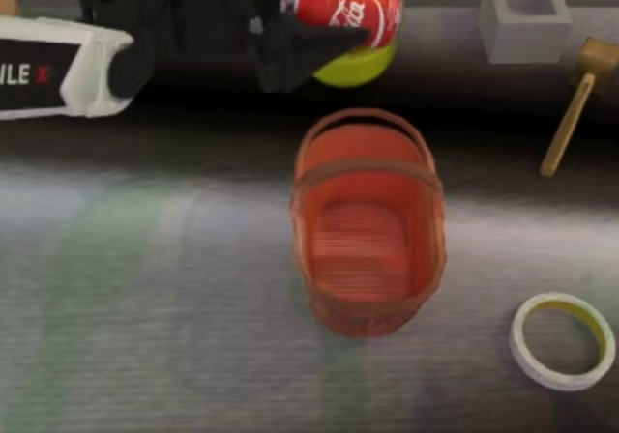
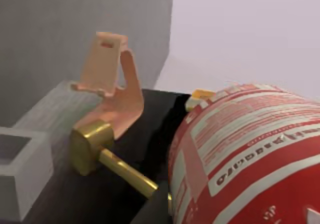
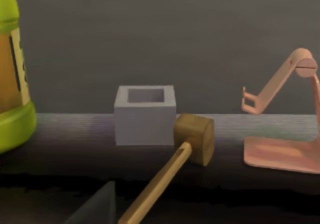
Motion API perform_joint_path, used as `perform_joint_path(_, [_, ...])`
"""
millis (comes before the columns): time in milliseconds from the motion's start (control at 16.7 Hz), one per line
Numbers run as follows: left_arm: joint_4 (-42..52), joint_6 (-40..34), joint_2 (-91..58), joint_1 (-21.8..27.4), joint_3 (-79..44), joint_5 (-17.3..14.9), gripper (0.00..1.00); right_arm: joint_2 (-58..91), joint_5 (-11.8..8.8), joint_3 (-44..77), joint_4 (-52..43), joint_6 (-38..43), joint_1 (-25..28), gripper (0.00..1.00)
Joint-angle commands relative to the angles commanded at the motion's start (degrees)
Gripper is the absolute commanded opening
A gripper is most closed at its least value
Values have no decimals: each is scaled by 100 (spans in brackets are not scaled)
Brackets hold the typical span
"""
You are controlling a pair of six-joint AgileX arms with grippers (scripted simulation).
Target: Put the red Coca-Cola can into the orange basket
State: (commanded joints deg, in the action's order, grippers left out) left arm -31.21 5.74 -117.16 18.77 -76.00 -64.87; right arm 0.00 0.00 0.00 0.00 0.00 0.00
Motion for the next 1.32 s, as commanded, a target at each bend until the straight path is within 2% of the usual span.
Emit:
perform_joint_path(180, [-743, -250, 279, 54, 426, -541, 0, 0, 0, 0, 0, 0, 0, 100])
perform_joint_path(300, [-933, -316, 353, 68, 540, -688, 0, 0, 0, 0, 0, 0, 0, 100])
perform_joint_path(720, [-1023, -306, 246, 36, 550, -696, 0, 0, 0, 0, 0, 0, 0, 100])
perform_joint_path(1140, [-2675, -330, -854, -63, 998, -710, 0, 0, 0, 0, 0, 0, 0, 100])
perform_joint_path(1320, [-2943, -337, -1065, -81, 1108, -705, 0, 0, 0, 0, 0, 0, 0, 100])
